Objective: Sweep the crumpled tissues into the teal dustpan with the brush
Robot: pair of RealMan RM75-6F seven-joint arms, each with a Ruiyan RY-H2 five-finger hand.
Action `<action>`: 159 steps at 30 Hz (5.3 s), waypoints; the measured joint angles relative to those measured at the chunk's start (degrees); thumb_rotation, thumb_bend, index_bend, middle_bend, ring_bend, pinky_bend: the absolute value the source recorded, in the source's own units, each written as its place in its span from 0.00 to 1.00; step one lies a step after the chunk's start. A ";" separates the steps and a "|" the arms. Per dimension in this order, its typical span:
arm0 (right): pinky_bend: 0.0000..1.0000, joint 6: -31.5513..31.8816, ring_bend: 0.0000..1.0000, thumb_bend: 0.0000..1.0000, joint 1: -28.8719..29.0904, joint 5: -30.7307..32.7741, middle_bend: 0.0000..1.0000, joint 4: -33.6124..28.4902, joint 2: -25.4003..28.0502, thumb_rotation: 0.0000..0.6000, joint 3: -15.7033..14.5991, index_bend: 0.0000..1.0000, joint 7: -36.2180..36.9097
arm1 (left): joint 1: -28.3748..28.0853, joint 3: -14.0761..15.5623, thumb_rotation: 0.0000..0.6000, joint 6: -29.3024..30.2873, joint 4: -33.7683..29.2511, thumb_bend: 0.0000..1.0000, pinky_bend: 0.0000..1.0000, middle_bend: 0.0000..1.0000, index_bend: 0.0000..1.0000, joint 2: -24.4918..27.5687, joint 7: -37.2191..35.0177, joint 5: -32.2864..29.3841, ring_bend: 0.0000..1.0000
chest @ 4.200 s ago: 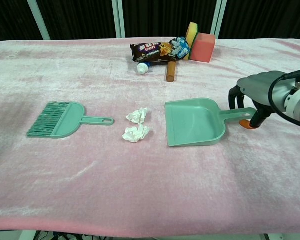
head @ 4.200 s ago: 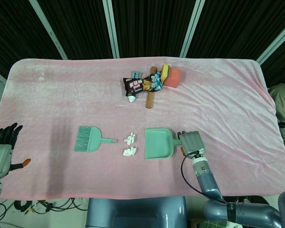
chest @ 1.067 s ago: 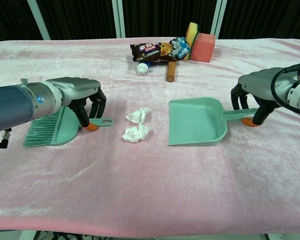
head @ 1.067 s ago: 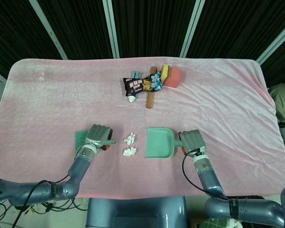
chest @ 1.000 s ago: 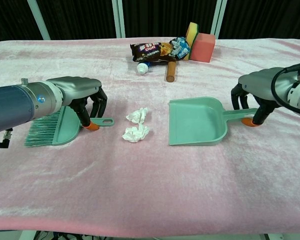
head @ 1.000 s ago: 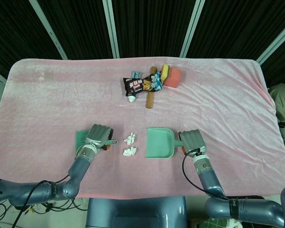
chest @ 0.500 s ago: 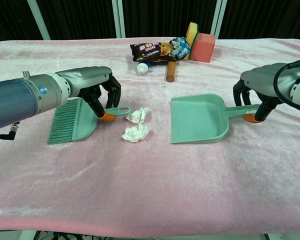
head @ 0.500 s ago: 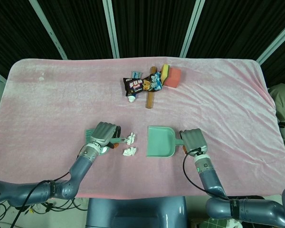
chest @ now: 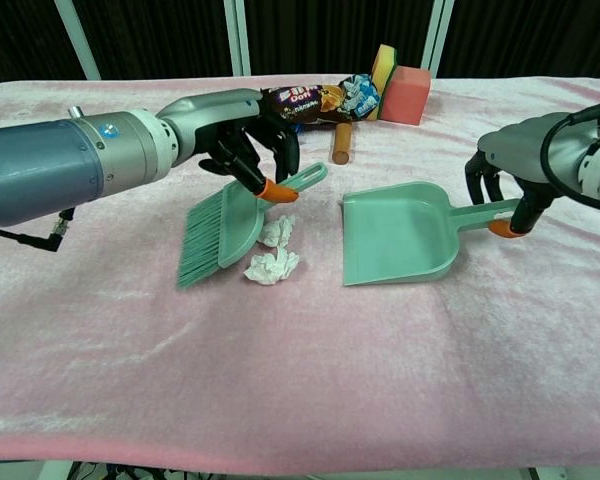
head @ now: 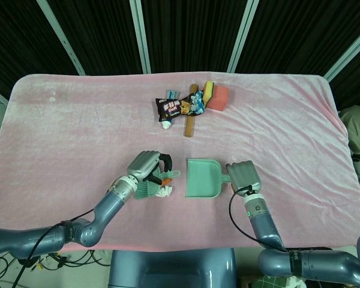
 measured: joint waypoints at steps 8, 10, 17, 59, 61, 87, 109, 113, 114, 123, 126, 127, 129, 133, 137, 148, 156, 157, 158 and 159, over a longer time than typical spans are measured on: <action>0.83 -1.59 0.72 0.43 2.16 2.46 0.63 -1.52 1.38 1.00 -0.77 0.69 -3.46 | -2.06 -1.05 1.00 -2.54 2.31 0.36 0.99 0.67 0.62 -0.89 -4.79 3.52 0.87; 0.83 -1.84 0.72 0.43 2.67 3.05 0.63 -1.95 1.55 1.00 -0.88 0.69 -3.91 | -2.48 -1.05 1.00 -2.98 2.98 0.36 0.99 0.67 0.62 -1.26 -5.63 4.07 0.87; 0.83 -2.15 0.72 0.43 3.63 4.67 0.63 -2.86 1.86 1.00 -1.38 0.69 -4.41 | -3.42 -1.22 1.00 -3.83 4.69 0.36 0.99 0.67 0.63 -3.04 -9.43 5.60 0.87; 0.83 -0.11 0.72 0.43 4.08 5.31 0.63 -3.92 0.98 1.00 -3.96 0.69 -1.89 | -8.25 -3.59 1.00 3.16 14.15 0.36 0.99 0.67 0.64 -10.43 -23.50 15.24 0.87; 0.83 -0.02 0.72 0.43 4.04 5.29 0.63 -3.87 0.75 1.00 -4.12 0.69 -1.89 | -7.26 -2.52 1.00 2.79 13.65 0.36 0.99 0.67 0.64 -9.94 -23.50 14.75 0.87; 0.83 1.25 0.72 0.43 3.97 5.34 0.63 -4.85 -0.29 1.00 -4.50 0.69 -1.70 | -9.71 -2.03 1.00 1.91 19.72 0.36 0.99 0.67 0.64 -17.23 -24.10 15.29 0.87; 0.83 1.97 0.72 0.44 3.55 4.68 0.63 -5.51 -0.05 1.00 -4.75 0.69 -1.60 | -10.91 -5.25 1.00 8.97 22.08 0.36 0.99 0.66 0.64 -18.04 -26.92 17.85 0.87; 0.83 1.84 0.72 0.44 3.60 4.76 0.63 -5.22 -0.44 1.00 -4.83 0.69 -1.75 | -9.82 -3.66 1.00 6.74 22.49 0.36 0.99 0.66 0.64 -16.06 -26.52 17.12 0.87; 0.83 1.83 0.72 0.44 3.60 4.78 0.63 -5.13 -0.51 1.00 -4.88 0.69 -1.82 | -9.64 -3.48 1.00 6.20 22.58 0.36 0.99 0.66 0.64 -15.87 -26.62 16.76 0.87; 0.83 1.52 0.72 0.44 3.50 5.67 0.63 -3.92 -1.51 1.00 -4.69 0.69 -1.60 | -9.41 -1.64 1.00 2.93 25.39 0.36 0.99 0.67 0.65 -16.09 -28.59 16.17 0.87; 0.83 1.35 0.72 0.44 3.59 5.83 0.63 -3.56 -1.90 1.00 -4.39 0.69 -1.47 | -9.61 -1.14 1.00 2.67 26.42 0.36 0.99 0.67 0.65 -16.75 -29.14 16.65 0.87; 0.83 1.29 0.72 0.44 3.62 5.79 0.63 -3.55 -1.94 1.00 -4.39 0.69 -1.49 | -9.76 -1.04 1.00 2.61 26.81 0.36 0.99 0.67 0.65 -17.04 -29.34 16.85 0.87; 0.83 1.26 0.72 0.44 3.63 5.63 0.63 -3.62 -1.94 1.00 -4.40 0.69 -1.46 | -10.04 -0.96 1.00 2.54 27.42 0.36 0.99 0.67 0.65 -17.54 -29.54 17.10 0.87; 0.83 1.35 0.72 0.44 3.57 5.50 0.63 -3.82 -1.85 1.00 -4.31 0.69 -1.31 | -10.95 -0.94 1.00 2.62 29.29 0.36 0.99 0.67 0.65 -19.35 -29.74 17.63 0.87; 0.83 1.39 0.72 0.44 3.60 5.37 0.63 -4.07 -1.79 1.00 -4.21 0.69 -1.29 | -12.25 -1.32 1.00 2.88 30.77 0.36 0.99 0.67 0.65 -21.40 -30.10 18.10 0.87; 0.83 1.85 0.72 0.44 3.33 4.84 0.63 -4.94 -1.67 1.00 -4.39 0.69 -1.09 | -15.69 -4.12 1.00 5.68 31.55 0.36 0.99 0.67 0.65 -25.53 -30.97 19.13 0.87; 0.83 2.16 0.72 0.44 3.05 4.71 0.63 -5.28 -1.44 1.00 -4.59 0.69 -1.00 | -16.37 -5.82 1.00 8.80 31.33 0.36 0.99 0.67 0.65 -26.52 -30.46 19.21 0.87; 0.83 2.22 0.72 0.44 3.02 4.65 0.63 -5.33 -1.41 1.00 -4.59 0.69 -0.99 | -16.23 -5.93 1.00 9.20 31.12 0.36 0.99 0.67 0.65 -26.47 -30.42 19.18 0.87; 0.83 2.29 0.72 0.44 2.97 4.62 0.63 -5.42 -1.33 1.00 -4.56 0.69 -0.94 | -16.10 -5.95 1.00 9.33 30.86 0.36 0.99 0.67 0.65 -26.33 -30.41 19.17 0.87; 0.83 2.35 0.72 0.44 2.94 4.62 0.63 -5.49 -1.27 1.00 -4.52 0.69 -0.89 | -15.93 -5.93 1.00 9.43 30.59 0.36 0.99 0.67 0.65 -26.10 -30.41 19.17 0.87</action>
